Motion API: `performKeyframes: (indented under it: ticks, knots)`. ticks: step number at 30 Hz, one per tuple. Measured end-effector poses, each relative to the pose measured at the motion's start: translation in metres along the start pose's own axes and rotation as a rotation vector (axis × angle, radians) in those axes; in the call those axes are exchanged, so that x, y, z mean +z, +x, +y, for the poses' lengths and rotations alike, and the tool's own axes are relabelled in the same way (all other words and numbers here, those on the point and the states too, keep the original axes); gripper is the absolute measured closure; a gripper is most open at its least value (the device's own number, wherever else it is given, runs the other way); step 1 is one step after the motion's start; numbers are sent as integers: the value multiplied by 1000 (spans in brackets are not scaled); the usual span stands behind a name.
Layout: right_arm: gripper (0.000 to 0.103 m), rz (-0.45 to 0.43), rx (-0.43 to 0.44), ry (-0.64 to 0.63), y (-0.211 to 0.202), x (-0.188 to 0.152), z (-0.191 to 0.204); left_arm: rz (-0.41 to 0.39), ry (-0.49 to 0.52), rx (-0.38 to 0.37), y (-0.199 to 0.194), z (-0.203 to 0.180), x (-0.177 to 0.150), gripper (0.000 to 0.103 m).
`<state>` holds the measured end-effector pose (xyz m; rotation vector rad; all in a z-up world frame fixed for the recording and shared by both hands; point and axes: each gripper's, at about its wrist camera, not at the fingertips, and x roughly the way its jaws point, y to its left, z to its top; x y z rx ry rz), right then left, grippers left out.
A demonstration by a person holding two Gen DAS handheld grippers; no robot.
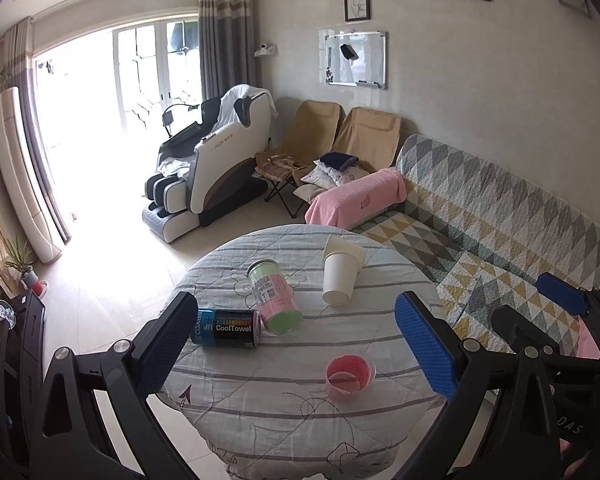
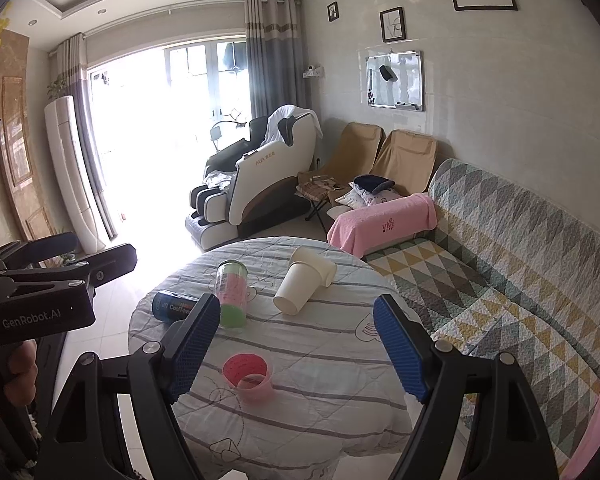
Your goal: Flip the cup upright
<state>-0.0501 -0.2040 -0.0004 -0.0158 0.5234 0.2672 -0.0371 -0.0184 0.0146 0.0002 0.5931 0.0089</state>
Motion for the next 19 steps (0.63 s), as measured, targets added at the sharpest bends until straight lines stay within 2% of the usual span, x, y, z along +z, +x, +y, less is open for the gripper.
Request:
performKeyframes:
  ticks: [19]
  knots:
    - [23, 2, -1, 4, 6, 1, -9, -4, 3, 12, 6, 5, 4, 3]
